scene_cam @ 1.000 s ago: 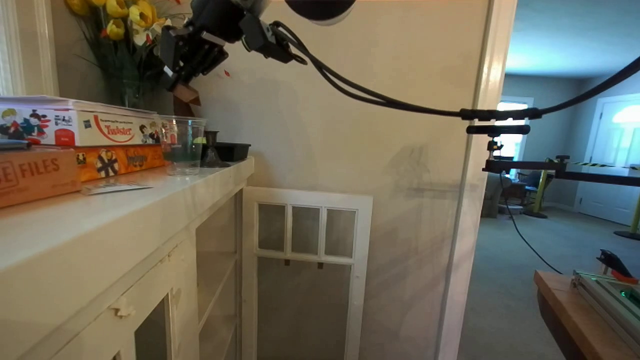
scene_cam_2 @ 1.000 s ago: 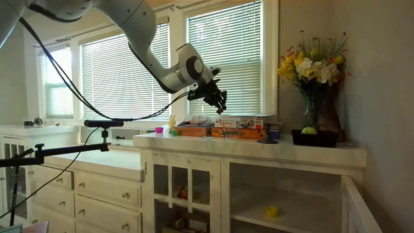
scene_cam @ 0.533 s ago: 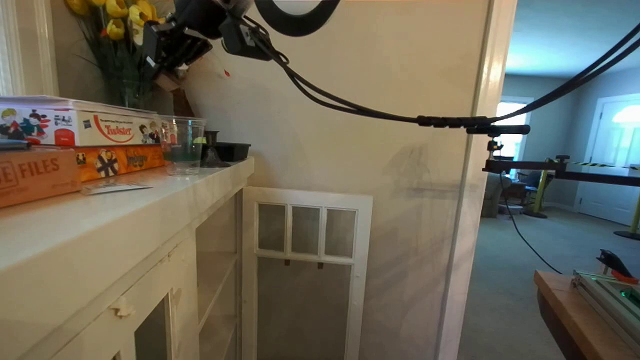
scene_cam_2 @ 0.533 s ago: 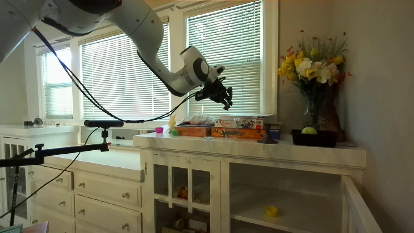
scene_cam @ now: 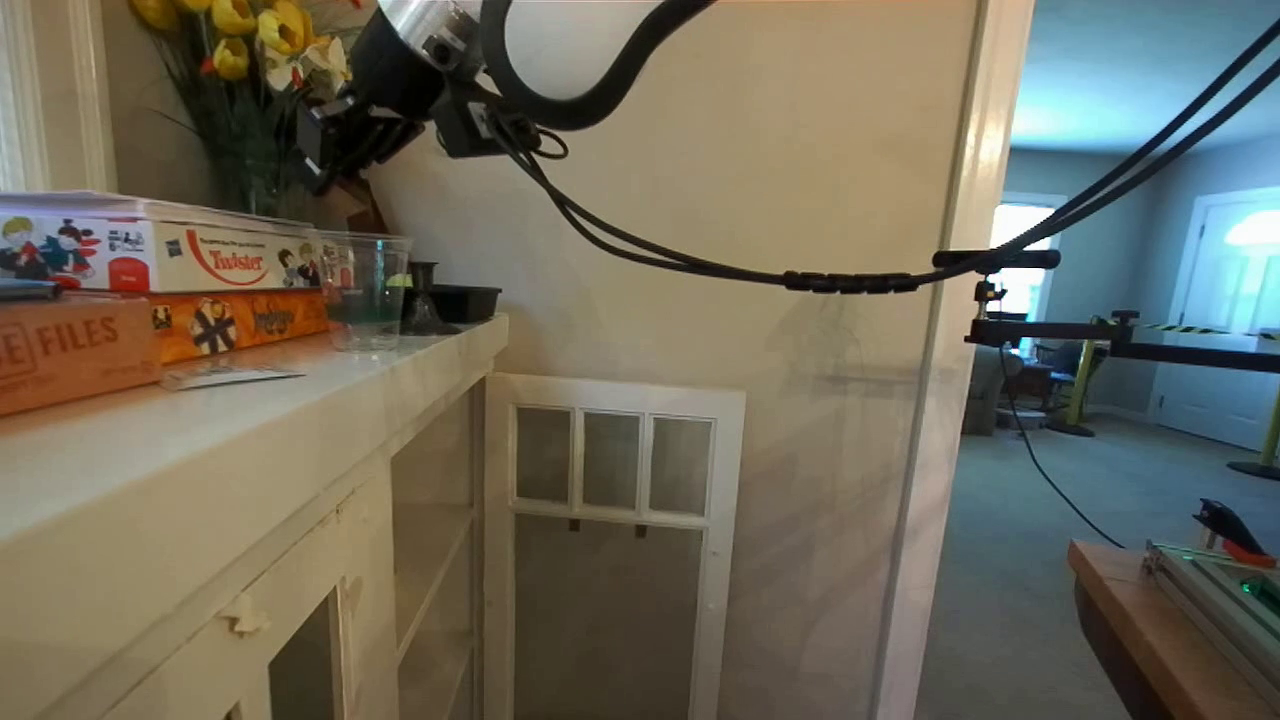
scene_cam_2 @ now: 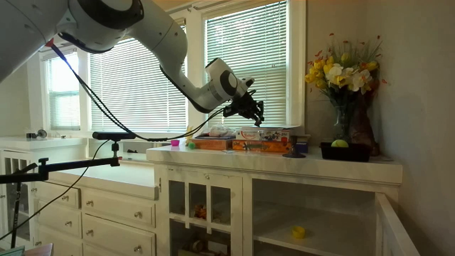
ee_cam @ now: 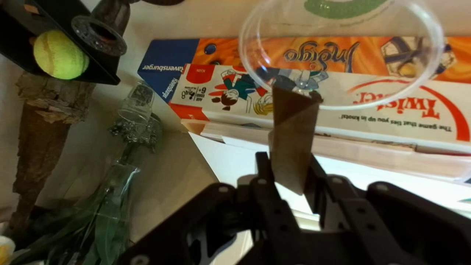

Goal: Place the brown object in the cup

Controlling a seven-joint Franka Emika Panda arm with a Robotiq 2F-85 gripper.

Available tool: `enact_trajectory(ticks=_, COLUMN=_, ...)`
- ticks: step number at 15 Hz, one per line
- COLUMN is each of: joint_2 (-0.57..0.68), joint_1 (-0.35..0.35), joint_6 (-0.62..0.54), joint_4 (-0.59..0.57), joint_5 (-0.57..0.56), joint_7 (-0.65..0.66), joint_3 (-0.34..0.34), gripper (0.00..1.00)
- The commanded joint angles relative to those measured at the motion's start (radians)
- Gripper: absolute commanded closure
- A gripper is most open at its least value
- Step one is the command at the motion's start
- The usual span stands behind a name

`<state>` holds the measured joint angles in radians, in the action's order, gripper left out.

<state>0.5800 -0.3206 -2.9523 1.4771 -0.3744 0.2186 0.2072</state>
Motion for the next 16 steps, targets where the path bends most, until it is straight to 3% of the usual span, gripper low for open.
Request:
enact_trajectory(ticks=1, joint_2=0.066, joint_1=-0.003, joint_6=-0.009, joint_4=-0.07, joint_5=-0.01, joint_7=-0.001, joint_3=0.016, gripper=0.94)
enact_trajectory(ticks=6, joint_2=0.095, joint_1=-0.008, joint_6=-0.007, joint_4=-0.096, joint_5=-0.006, joint_7=0.011, joint_3=0.025, gripper=0.94)
enact_trajectory(ticks=11, joint_2=0.065, joint_1=-0.04, joint_6=-0.026, joint_4=-0.05, joint_5=-0.013, joint_7=0.05, joint_3=0.062, gripper=0.94)
enact_trajectory(ticks=12, joint_2=0.057, joint_1=-0.05, joint_6=-0.026, joint_4=-0.039, joint_5=-0.014, joint_7=0.058, joint_3=0.071, gripper=0.51)
enact_trajectory(ticks=14, joint_2=0.033, joint_1=-0.069, joint_6=-0.014, joint_4=-0.012, joint_5=-0.008, joint_7=0.08, joint_3=0.083, gripper=0.45)
enact_trajectory(ticks=16, joint_2=-0.013, joint_1=-0.089, joint_6=0.001, joint_4=0.04, joint_5=-0.001, joint_7=0.099, joint_3=0.082, gripper=0.31)
